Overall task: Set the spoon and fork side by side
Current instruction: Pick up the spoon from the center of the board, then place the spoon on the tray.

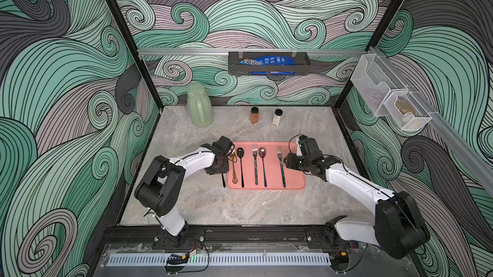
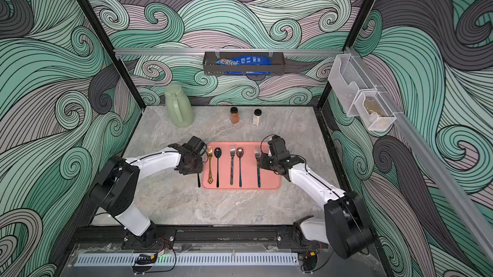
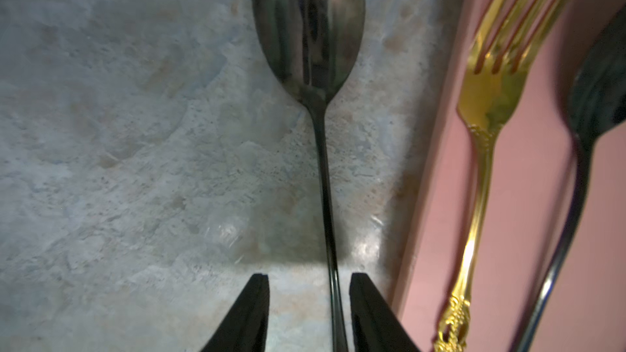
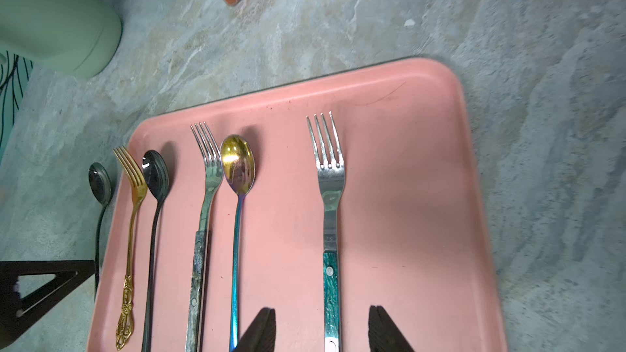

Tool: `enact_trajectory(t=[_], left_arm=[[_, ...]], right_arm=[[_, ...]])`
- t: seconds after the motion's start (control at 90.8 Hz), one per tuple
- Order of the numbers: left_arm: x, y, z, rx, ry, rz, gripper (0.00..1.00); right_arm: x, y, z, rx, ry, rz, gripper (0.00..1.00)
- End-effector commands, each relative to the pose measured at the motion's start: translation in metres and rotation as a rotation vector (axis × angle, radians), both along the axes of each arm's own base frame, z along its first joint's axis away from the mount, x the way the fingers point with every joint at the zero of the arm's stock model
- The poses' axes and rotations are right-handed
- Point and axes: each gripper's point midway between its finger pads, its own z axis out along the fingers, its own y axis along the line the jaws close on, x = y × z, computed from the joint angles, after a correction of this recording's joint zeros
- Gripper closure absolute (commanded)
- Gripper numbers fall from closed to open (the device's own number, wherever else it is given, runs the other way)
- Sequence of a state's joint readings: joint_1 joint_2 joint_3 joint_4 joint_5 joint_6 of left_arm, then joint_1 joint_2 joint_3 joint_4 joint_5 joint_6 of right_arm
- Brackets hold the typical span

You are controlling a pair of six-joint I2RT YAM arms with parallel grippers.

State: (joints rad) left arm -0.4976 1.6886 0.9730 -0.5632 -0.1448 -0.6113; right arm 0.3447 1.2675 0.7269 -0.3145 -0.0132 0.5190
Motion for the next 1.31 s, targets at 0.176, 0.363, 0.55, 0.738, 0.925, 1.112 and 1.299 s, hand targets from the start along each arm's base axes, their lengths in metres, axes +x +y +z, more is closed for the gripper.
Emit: enact_trajectory(t=[0.176,0.363,0.55,0.738,0.925,1.112,1.299], left_arm=[[0.018,-0.001,-0.009,0.001,-0.004,0.015,0.7],[0.02,0.013,-0.013,0.036,0.014,0.039,0.93],[0.023,0.021,0.032,0.067,-0.038,0.068,1.0],[0.031,-0.006,0.1,-0.028,-0.132,0.058,1.0],[0.038,-0.063,0.148,-0.128,-0.214,0.034,1.0],[0.044,-0.143,0.152,-0.18,-0.192,-0.02,1.0],[0.042,-0.228,0.143,-0.225,-0.199,-0.094,1.0]], right_arm=[[-0.006,-0.024,0.005,-0.001,0.004,-0.017,0.5],[-0.006,-0.033,0.008,0.001,-0.001,-0.034,0.5],[-0.002,-0.046,0.012,0.044,-0.012,-0.082,0.51],[0.01,-0.066,0.021,0.099,-0.049,-0.15,0.51],[0.039,-0.093,0.053,0.119,-0.135,-0.227,0.52],[0.056,-0.111,0.07,0.127,-0.158,-0.272,0.52],[0.056,-0.123,0.07,0.122,-0.173,-0.306,0.52]])
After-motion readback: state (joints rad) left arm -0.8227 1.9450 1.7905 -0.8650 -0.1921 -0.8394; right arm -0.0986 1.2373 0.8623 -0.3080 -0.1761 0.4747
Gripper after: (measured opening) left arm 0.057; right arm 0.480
